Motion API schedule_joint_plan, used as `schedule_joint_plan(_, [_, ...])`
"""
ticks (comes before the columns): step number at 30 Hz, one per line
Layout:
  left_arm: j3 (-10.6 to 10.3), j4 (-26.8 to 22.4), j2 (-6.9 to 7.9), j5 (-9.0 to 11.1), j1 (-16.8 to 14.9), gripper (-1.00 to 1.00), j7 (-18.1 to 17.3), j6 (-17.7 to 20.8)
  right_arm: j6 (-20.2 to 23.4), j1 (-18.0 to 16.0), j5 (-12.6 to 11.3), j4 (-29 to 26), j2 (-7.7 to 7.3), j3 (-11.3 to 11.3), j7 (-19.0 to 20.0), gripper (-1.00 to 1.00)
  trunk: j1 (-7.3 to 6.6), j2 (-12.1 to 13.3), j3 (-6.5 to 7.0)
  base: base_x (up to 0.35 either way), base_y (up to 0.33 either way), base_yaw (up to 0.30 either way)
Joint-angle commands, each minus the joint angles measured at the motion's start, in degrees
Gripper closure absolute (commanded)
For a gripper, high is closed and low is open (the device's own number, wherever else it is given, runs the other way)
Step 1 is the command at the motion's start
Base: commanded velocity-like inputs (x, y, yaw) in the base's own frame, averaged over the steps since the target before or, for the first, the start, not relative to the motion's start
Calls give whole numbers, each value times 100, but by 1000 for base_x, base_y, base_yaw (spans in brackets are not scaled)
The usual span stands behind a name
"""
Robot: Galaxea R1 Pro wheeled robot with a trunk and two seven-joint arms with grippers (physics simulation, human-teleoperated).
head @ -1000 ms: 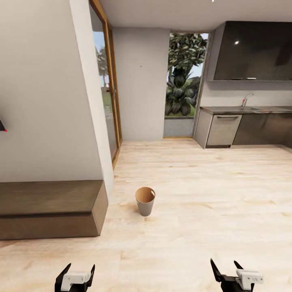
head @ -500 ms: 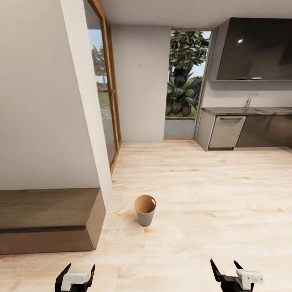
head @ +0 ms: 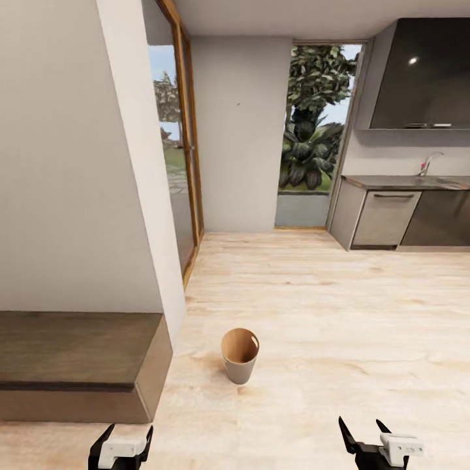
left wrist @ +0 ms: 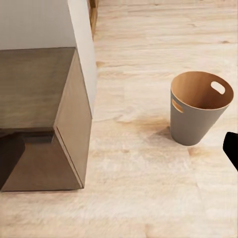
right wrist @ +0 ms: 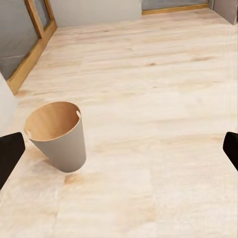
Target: Put the three can of soda from the living room inside the tash can in the kitchen.
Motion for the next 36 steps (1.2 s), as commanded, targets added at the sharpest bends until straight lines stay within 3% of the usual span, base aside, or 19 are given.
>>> schedule_joint_plan(1, [0,0,0,1,0,-100,0,-1,0,-1,0,0,0,0,3,-100,0,0,2,264,-32,234])
schedule_joint_plan(36, [0,-3,0,1,5,-100,0,-2,0,2,26,0,6,8,5,-100,0,0,78,221,-2,244])
